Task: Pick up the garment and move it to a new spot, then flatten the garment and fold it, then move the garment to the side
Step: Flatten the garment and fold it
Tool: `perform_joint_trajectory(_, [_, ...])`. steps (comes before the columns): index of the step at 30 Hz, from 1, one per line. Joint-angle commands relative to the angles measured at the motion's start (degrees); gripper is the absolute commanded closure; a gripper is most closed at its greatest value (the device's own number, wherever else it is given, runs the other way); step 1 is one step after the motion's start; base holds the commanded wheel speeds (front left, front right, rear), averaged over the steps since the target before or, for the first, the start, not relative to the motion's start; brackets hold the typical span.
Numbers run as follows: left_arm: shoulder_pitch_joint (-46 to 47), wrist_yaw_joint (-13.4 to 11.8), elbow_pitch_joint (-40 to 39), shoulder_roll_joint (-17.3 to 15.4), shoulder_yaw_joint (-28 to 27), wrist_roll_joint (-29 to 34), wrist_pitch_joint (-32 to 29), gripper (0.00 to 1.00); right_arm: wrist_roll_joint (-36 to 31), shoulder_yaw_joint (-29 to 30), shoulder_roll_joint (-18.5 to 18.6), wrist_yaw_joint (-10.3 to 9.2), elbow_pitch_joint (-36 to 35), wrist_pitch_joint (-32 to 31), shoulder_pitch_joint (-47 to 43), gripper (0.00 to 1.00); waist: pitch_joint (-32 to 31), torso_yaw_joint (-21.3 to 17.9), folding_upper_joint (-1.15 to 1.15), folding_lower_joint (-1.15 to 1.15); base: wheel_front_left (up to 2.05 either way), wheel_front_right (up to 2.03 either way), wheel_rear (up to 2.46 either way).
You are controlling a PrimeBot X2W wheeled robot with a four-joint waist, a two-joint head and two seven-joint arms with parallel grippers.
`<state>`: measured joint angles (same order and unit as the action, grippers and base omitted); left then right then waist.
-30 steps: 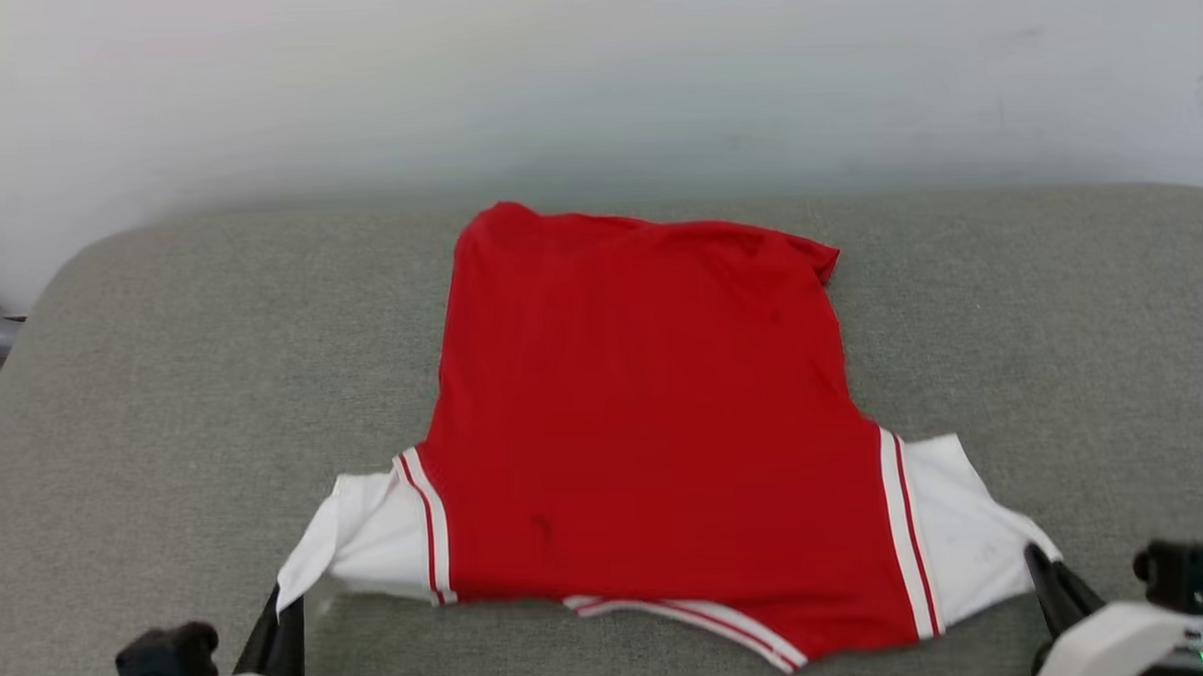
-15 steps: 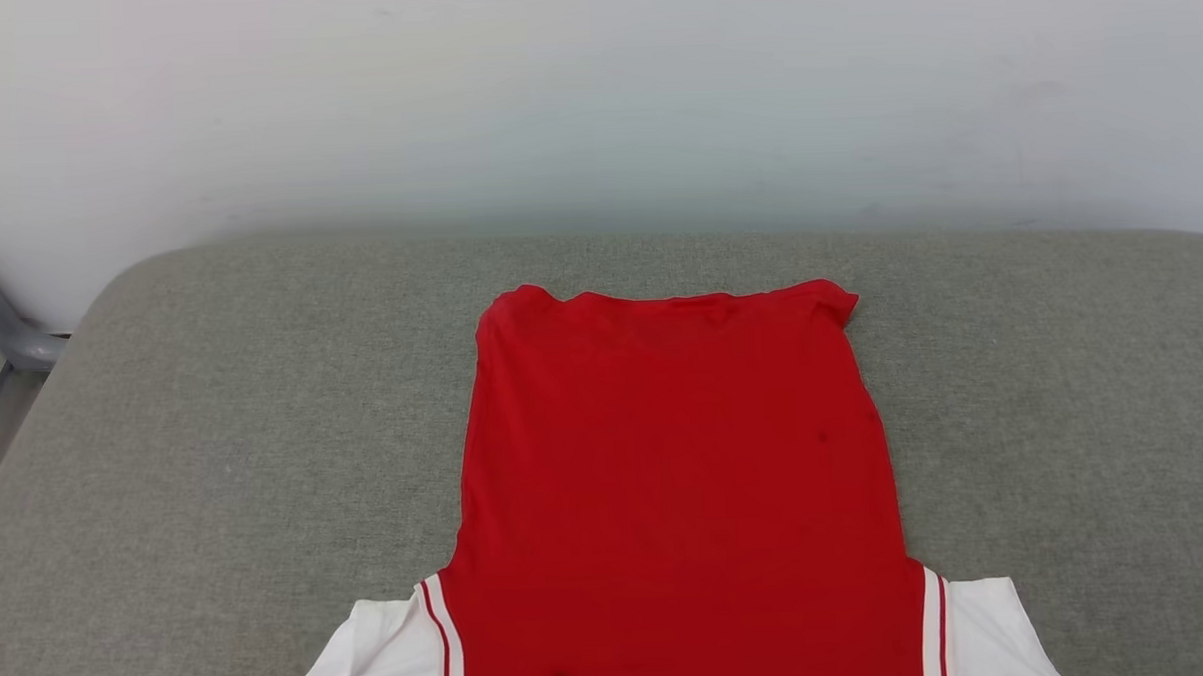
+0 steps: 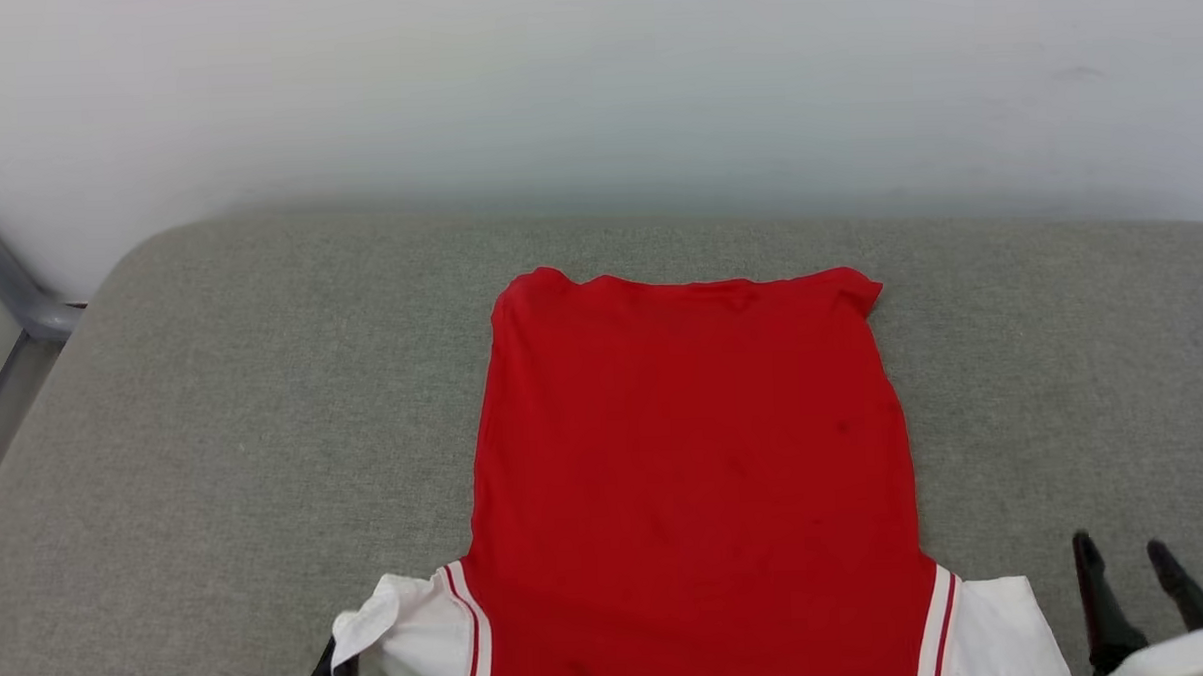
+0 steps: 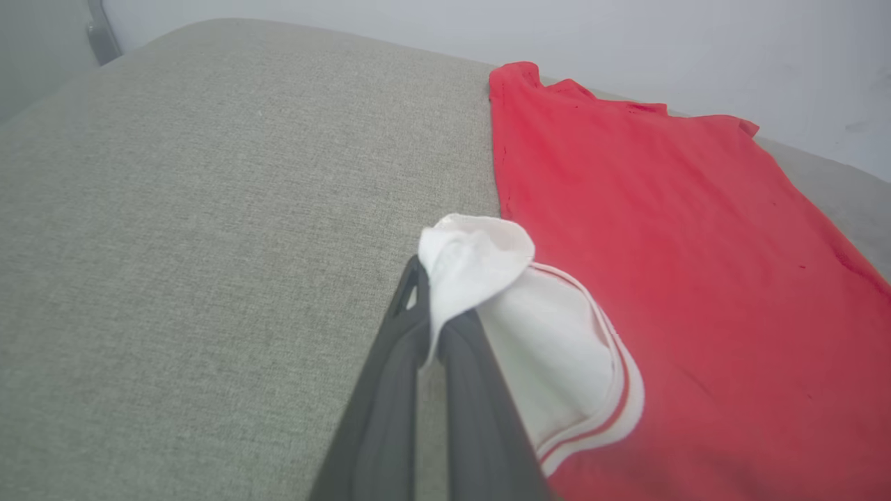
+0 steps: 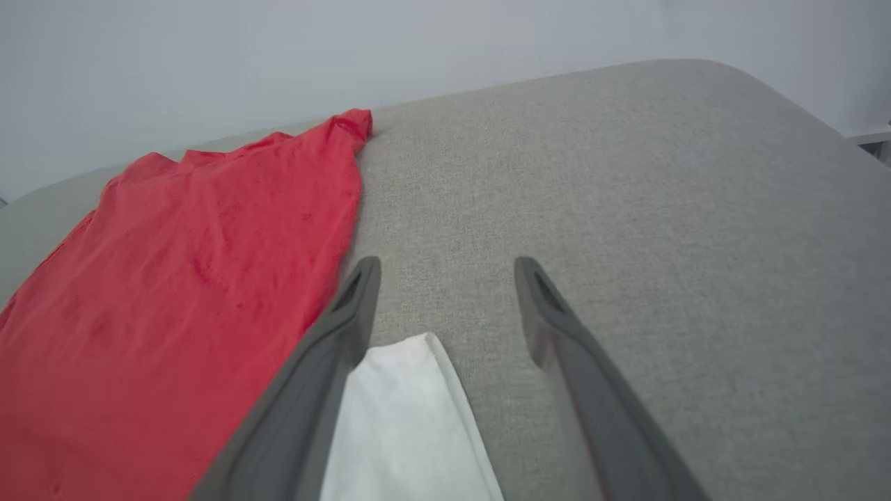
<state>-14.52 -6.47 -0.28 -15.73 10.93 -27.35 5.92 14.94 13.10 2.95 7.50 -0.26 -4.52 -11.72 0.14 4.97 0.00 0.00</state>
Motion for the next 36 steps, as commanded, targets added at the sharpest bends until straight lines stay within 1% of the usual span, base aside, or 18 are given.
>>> perform_joint_trajectory(1, [1.75,0.30,-0.57,0.21,0.42,0.64,0.36,1.00,-0.70,0.36,-0.10,-0.02,1.06,0.66,3.32,0.00,0.90,0.62,0.00,0.00,0.00,0.00,0.00])
perform_joint_trajectory(3, [2.95,0.47,-1.20,0.44,0.82,0.90,0.69,1.00,-1.40,1.07,0.20,-0.02,3.13,0.89,7.83,0.00,2.18,1.23,0.00,0.00,0.00,0.00,0.00])
perform_joint_trajectory(7, [6.62,1.30,-3.03,0.86,1.80,1.71,1.71,1.00,-1.13,1.49,2.61,-0.02,8.08,0.79,18.49,0.00,6.50,2.82,0.00,0.00,0.00,0.00,0.00])
perform_joint_trajectory(10, [9.30,1.92,-4.29,1.05,2.51,2.18,2.47,1.00,-0.64,0.78,4.67,-0.02,12.52,-1.32,26.77,0.00,10.04,3.93,0.00,0.00,0.00,0.00,0.00])
perform_joint_trajectory(12, [11.07,2.48,-4.97,1.20,2.99,2.49,2.86,1.00,-0.49,0.05,6.30,-0.02,15.47,-4.35,32.51,0.00,12.40,4.73,0.00,0.00,0.00,0.00,0.00])
perform_joint_trajectory(15, [13.46,3.16,-5.83,1.63,3.73,2.67,3.39,1.00,-0.60,-0.51,8.71,-0.02,19.98,-10.56,40.91,0.00,15.61,6.03,0.00,0.00,0.00,0.00,0.00])
perform_joint_trajectory(19, [15.88,3.98,-6.26,2.59,4.65,2.66,4.38,1.00,-2.14,-1.73,11.32,-0.02,26.39,-20.91,50.43,0.00,18.77,7.49,0.00,0.00,0.00,0.00,0.00])
perform_joint_trajectory(22, [17.48,4.56,-6.46,3.10,5.26,2.53,4.96,1.00,-3.54,-2.81,12.45,-0.02,30.20,-28.46,56.60,0.00,20.76,8.43,0.00,0.00,0.00,0.00,0.00])
perform_joint_trajectory(24, [18.39,4.96,-6.51,3.41,5.60,2.42,5.40,1.00,-4.67,-3.68,12.90,-0.02,32.47,-32.88,59.36,0.00,21.98,9.09,0.00,0.00,0.00,0.00,0.00])
perform_joint_trajectory(26, [19.20,5.38,-6.34,3.76,5.88,2.27,5.72,1.00,-5.17,-4.59,12.91,-0.02,34.02,-35.84,61.82,0.00,23.08,9.71,0.00,0.00,0.00,0.00,0.00])
perform_joint_trajectory(29, [20.07,5.79,-5.89,4.24,6.10,2.02,6.23,1.00,-5.61,-6.50,13.12,-0.03,35.99,-38.42,64.16,0.00,24.61,10.41,0.00,0.00,0.00,0.00,0.00])
perform_joint_trajectory(32, [20.81,6.13,-5.37,4.56,6.26,1.85,6.59,1.00,-5.40,-7.88,13.00,-0.03,37.74,-39.29,65.58,0.00,25.93,10.86,0.00,0.00,0.00,0.00,0.00])
perform_joint_trajectory(34, [21.15,6.38,-4.96,4.75,6.36,1.63,6.96,1.00,-5.17,-8.71,12.84,-0.02,39.70,-40.35,65.63,0.00,26.45,11.11,0.00,0.00,0.00,0.00,0.00])
perform_joint_trajectory(36, [21.20,6.53,-4.48,4.78,6.42,1.54,7.08,1.00,-4.95,-9.46,12.44,-0.02,42.49,-43.06,64.50,0.00,26.62,11.23,0.00,0.00,0.00,0.00,0.00])
